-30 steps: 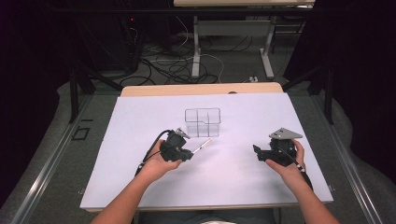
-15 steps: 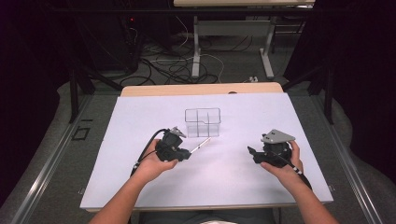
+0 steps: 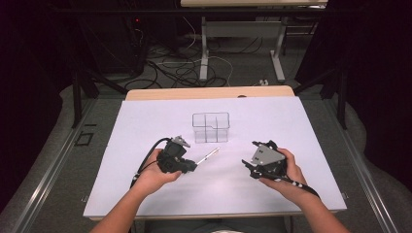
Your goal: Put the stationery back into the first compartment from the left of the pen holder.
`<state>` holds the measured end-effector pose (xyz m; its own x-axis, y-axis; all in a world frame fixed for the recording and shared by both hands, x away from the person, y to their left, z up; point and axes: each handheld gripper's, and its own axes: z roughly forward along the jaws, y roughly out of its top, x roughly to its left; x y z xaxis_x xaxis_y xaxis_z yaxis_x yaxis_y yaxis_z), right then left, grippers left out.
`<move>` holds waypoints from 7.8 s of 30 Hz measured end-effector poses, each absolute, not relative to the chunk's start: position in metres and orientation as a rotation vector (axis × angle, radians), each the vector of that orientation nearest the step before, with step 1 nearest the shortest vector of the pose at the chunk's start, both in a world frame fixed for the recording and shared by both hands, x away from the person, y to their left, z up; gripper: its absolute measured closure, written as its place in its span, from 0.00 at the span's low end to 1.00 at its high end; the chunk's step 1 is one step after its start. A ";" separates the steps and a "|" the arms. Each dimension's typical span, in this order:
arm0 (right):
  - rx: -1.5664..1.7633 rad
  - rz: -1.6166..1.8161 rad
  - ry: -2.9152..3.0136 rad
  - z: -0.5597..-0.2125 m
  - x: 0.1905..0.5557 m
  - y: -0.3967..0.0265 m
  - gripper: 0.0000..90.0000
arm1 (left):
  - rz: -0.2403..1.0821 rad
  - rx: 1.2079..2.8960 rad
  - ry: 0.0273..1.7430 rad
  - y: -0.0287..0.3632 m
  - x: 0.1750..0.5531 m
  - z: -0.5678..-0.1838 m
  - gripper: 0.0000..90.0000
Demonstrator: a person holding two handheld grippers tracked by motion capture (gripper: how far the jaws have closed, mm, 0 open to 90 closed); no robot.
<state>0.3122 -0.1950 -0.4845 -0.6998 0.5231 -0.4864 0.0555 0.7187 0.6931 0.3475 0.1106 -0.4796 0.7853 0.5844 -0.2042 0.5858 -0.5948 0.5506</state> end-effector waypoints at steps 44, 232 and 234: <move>-0.237 0.656 2.184 -0.513 0.303 -0.105 0.48 | -0.104 2.318 0.960 0.122 0.349 -0.485 0.89; 0.912 1.415 2.112 -0.475 0.480 -0.053 0.88 | 0.346 1.925 1.282 0.201 0.386 -0.508 0.00; 0.932 1.402 2.124 -0.477 0.478 -0.053 0.88 | 0.345 1.930 1.283 0.201 0.386 -0.508 0.00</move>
<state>0.4785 -0.0534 -0.4774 -0.6827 0.7306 0.0116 0.2976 0.2636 0.9176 0.3860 0.2009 -0.5077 0.4542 0.8712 -0.1863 0.6601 -0.1887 0.7271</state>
